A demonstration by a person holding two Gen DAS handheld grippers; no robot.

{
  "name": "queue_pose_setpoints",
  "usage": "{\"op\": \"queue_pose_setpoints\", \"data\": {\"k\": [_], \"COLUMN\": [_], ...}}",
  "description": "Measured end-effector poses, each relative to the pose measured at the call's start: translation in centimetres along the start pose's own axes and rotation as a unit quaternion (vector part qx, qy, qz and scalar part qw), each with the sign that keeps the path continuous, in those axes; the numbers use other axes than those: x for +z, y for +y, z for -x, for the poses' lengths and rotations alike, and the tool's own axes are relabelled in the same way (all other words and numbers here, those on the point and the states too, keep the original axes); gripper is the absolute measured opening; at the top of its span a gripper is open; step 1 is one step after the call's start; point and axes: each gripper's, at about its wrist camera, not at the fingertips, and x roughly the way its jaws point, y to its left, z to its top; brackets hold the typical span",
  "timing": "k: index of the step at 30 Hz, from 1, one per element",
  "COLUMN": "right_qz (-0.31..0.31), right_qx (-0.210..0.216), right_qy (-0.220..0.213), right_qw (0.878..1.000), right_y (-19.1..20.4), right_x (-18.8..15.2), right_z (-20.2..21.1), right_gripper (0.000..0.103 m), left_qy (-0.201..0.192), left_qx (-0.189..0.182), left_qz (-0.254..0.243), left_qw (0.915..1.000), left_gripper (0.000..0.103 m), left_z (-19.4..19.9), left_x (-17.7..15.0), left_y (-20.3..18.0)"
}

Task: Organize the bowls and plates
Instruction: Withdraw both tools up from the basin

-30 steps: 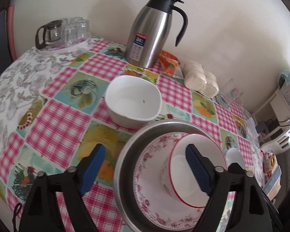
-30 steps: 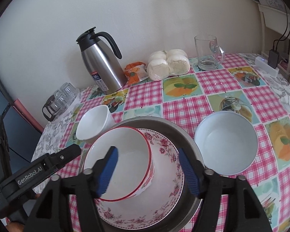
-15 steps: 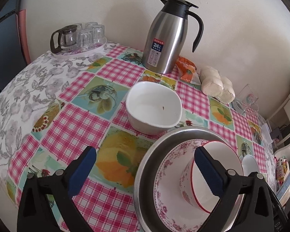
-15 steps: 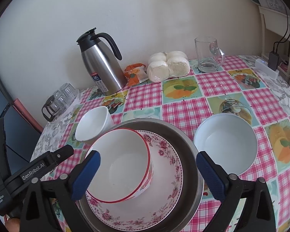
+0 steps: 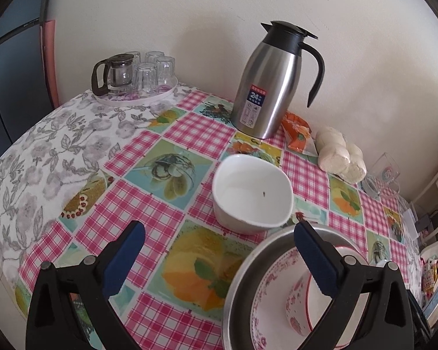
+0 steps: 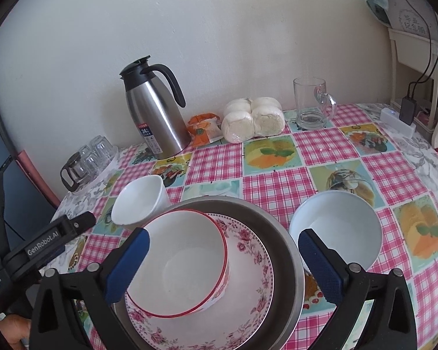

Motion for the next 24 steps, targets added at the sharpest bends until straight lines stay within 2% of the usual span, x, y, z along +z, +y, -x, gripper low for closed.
{"op": "queue_pose_setpoints", "data": {"k": [6, 12, 17, 24], "right_qz": [0.009, 0.013, 0.022, 0.044], "right_qx": [-0.008, -0.005, -0.003, -0.009], "right_qy": [0.007, -0.004, -0.006, 0.005], "right_qw": [1.000, 1.000, 1.000, 0.999], "right_y": [0.6, 1.7, 2.8, 5.4], "right_x": [0.3, 1.5, 3.1, 5.6], "right_z": [-0.1, 0.0, 0.0, -0.7], "right_gripper": [0.103, 0.103, 0.103, 0.103], "left_qy": [-0.017, -0.008, -0.015, 0.011], "left_qx": [-0.008, -0.043, -0.045, -0.070], "left_qz": [0.029, 0.056, 0.065, 0.096], "left_qw": [0.9994, 0.9975, 0.9967, 0.9928], "left_gripper": [0.102, 0.102, 0.102, 0.102], "left_z": [-0.5, -1.6, -2.2, -4.1], "left_x": [1.5, 2.3, 2.8, 3.4], "left_y": [1.6, 3.0, 3.9, 4.9]}}
